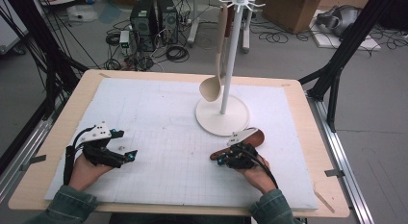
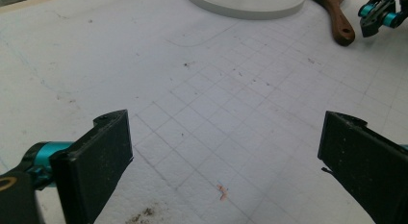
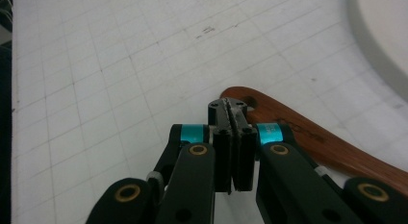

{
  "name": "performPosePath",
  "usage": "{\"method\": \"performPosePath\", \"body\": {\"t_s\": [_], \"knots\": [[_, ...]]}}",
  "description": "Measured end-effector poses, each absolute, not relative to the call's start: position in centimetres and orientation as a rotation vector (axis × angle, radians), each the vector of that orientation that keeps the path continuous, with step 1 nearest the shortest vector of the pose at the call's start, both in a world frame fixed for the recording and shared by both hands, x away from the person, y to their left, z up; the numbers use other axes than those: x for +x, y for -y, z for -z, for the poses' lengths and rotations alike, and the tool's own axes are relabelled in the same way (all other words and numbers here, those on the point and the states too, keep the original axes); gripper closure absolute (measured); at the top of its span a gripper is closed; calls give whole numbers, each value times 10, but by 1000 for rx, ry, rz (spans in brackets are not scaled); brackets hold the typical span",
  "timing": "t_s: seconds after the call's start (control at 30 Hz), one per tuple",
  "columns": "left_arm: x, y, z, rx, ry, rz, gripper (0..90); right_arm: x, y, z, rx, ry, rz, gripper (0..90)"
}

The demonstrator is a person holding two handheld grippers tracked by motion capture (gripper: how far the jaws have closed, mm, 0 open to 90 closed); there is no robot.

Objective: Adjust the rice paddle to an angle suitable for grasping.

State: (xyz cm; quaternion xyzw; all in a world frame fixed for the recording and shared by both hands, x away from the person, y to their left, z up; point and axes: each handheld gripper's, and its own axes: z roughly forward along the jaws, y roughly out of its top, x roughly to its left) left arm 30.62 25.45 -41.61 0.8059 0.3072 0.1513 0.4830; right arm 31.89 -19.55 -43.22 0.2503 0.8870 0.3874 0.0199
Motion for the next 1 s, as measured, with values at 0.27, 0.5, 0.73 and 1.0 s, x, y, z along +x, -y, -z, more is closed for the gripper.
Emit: {"method": "performPosePath", "body": {"t_s": [0.27,0.5,0.73,1.0], "knots": [[306,-254,416,1963,-748,-366,53,325,230,419,875,-2666,-1172,896],[306,-254,416,1968,-747,-367,53,341,267,415,1025,-2547,-1140,896],[306,-254,416,1962,-750,-363,53,351,284,421,1122,-2496,-1104,896],[306,-253,417,1961,-750,-361,53,352,283,427,1130,-2502,-1060,896]]}}
